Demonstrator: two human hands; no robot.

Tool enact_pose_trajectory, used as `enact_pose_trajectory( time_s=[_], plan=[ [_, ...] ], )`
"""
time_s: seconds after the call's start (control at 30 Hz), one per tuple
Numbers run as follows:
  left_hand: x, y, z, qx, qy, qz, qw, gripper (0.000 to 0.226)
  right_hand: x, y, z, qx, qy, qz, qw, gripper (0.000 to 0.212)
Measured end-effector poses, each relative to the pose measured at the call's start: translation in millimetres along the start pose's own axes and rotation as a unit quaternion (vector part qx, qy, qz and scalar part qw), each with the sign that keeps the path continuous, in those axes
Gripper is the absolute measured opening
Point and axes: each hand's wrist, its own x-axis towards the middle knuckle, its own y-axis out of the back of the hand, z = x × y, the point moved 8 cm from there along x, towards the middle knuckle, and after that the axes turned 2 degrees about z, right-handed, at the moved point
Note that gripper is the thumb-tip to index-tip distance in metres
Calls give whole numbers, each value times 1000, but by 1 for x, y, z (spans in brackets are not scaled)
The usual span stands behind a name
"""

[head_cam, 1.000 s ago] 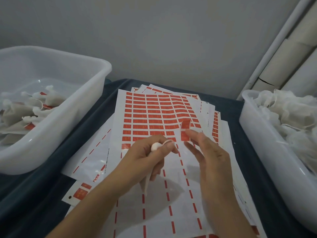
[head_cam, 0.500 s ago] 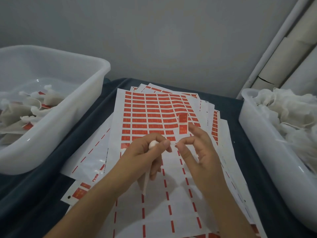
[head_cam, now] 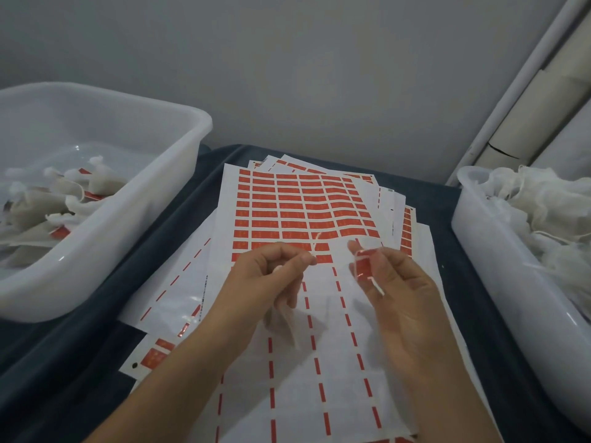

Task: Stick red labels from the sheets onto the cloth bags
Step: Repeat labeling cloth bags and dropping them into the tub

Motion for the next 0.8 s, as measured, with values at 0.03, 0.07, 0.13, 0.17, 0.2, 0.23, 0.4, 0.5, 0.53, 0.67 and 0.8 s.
enact_pose_trajectory(
  time_s=[0.03,0.07,0.13,0.17,0.2,0.23,0.4,0.5,0.53,0.67,0.8],
  plan=[
    [0,1,0,1,-1,8,1000,22,0,-6,1,6,-11,-30,999,36],
    [1,2,0,2,-2,16,1000,23,-2,-11,1,0,-22,-59,998,41],
    [0,3,2,8,-12,28,999,22,-4,-20,2,-37,-32,-103,994,47],
    [0,3,3,18,-20,27,999,20,-5,-21,4,-54,-31,-111,992,43],
    [0,1,4,31,-26,22,999,17,-6,-23,4,-66,-28,-116,991,37],
    [-1,-2,5,48,-32,6,998,11,-6,-25,4,-73,-24,-121,990,32],
    [-6,-15,10,112,-74,-69,989,18,-7,-28,6,-80,-11,-124,989,31],
    [-8,-17,13,111,-77,-82,987,6,-3,-21,8,-73,-5,-87,994,29],
    [-8,-17,12,111,-79,-84,987,6,-2,-19,8,-68,-1,-77,995,26],
    [-8,-16,12,126,-94,-82,984,30,-1,-16,7,-65,22,-54,996,19],
    [-7,-12,10,116,-69,-62,989,28,0,-14,3,-66,43,-38,996,16]
  ],
)
